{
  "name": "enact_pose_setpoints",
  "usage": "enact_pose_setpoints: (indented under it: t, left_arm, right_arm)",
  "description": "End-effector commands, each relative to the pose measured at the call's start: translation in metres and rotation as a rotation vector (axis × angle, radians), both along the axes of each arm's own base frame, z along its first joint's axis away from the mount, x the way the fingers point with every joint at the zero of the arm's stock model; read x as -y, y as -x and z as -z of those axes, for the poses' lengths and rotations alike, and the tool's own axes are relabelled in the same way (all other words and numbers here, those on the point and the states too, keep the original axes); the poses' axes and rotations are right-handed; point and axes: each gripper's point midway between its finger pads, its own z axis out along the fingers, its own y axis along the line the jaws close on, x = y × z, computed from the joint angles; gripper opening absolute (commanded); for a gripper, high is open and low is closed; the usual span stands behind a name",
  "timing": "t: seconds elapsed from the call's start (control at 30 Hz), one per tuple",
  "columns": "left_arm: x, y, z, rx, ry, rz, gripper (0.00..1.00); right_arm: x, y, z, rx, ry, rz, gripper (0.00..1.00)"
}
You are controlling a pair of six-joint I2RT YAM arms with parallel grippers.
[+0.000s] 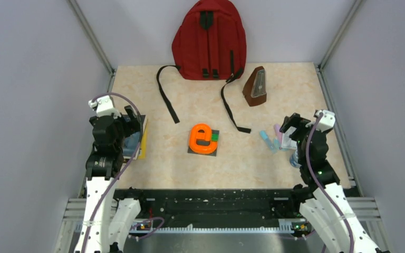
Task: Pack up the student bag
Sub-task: Adjust the student bag at the center of the board.
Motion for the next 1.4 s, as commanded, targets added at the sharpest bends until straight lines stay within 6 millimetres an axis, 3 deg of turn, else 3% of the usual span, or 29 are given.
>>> enact_pose_setpoints:
  t: [0.0,0.1,0.23,0.33,0.5,0.6,0.7,0.8,0.87,1.0,1.17,1.2,1.3,1.37]
  left_arm:
    - [-0.003,-0.003,-0.02,0.062,0.014,-0.022,0.98]
    - [-0.001,-0.003,-0.021,0.065,0.017,-0.012,0.98]
    - [-0.005,-0.002,-0.017,0.06,0.007,-0.032,0.98]
    - [0.009,-0.01,-0.013,0.036,0.026,0.048,0.98]
    - [0.073,-0.034,-0.012,0.009,0.223,0.245,0.98]
    - [0.115,-0.055,0.009,-0.045,0.194,0.29,0.98]
    - [0.171,-0.073,0.031,-0.118,0.225,0.403,0.98]
    - [0.21,-0.093,0.037,-0.117,0.241,0.47,0.98]
    - [0.229,-0.112,0.033,-0.066,0.266,0.505,0.98]
    - [0.257,-0.157,0.006,0.081,0.328,0.535,0.98]
    - [0.267,-0.232,-0.011,0.173,0.332,0.46,0.98]
    - [0.271,-0.25,-0.029,0.215,0.361,0.463,0.98]
    - [0.275,-0.297,-0.043,0.293,0.415,0.474,0.98]
    - [0.276,-0.326,-0.04,0.338,0.418,0.474,0.98]
  right_arm:
    - [0.001,-0.004,-0.02,0.052,-0.014,0.008,0.99]
    - [0.002,-0.002,-0.02,0.058,-0.017,0.015,0.99]
    - [-0.012,0.0,-0.027,0.107,-0.007,-0.08,0.99]
    - [-0.018,0.002,-0.034,0.129,0.015,-0.125,0.99]
    - [-0.009,0.005,-0.036,0.107,0.028,-0.08,0.99]
    - [-0.008,0.007,-0.037,0.109,0.03,-0.077,0.99]
    - [-0.006,0.008,-0.036,0.11,0.035,-0.073,0.99]
    - [-0.007,0.007,-0.035,0.113,0.034,-0.073,0.99]
    - [-0.008,0.006,-0.035,0.117,0.027,-0.08,0.99]
    - [-0.012,0.005,-0.034,0.121,0.017,-0.093,0.99]
    - [-0.015,0.005,-0.034,0.126,-0.001,-0.108,0.99]
    - [-0.015,0.005,-0.034,0.128,-0.001,-0.111,0.99]
    - [-0.016,0.006,-0.034,0.129,-0.004,-0.113,0.99]
    - [-0.016,0.007,-0.033,0.128,-0.006,-0.116,0.99]
